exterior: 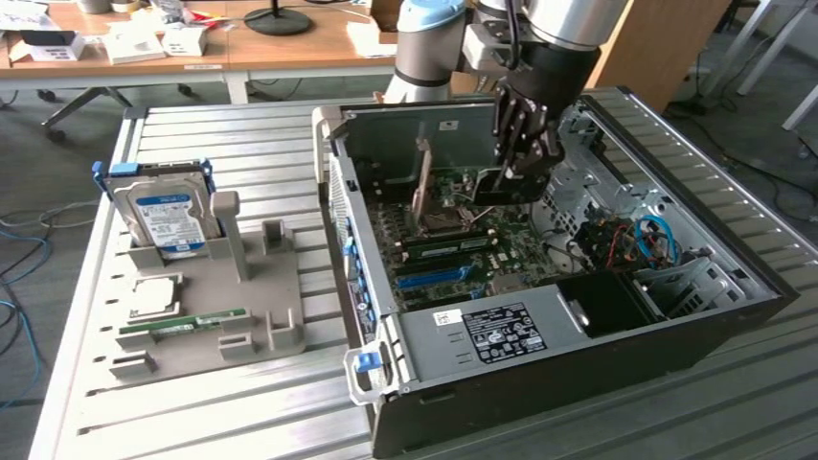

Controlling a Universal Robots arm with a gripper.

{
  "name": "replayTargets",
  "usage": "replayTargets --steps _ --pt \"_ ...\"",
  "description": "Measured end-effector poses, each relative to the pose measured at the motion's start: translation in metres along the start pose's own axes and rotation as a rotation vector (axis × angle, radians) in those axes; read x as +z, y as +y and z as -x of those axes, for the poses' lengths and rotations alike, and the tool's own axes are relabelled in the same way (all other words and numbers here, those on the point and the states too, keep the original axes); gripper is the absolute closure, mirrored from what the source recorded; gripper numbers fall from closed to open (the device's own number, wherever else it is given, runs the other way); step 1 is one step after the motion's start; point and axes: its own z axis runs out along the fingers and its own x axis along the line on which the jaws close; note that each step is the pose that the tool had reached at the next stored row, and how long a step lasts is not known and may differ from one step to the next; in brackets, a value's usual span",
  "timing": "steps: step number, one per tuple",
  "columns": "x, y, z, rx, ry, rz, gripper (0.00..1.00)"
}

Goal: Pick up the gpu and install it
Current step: 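Insert the gpu into the slot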

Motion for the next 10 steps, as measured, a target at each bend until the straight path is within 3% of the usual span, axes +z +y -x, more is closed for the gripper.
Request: replayTargets --steps 10 --pt "0.0022 -0.0005 -0.0050 0.000 0.0001 0.0000 0.74"
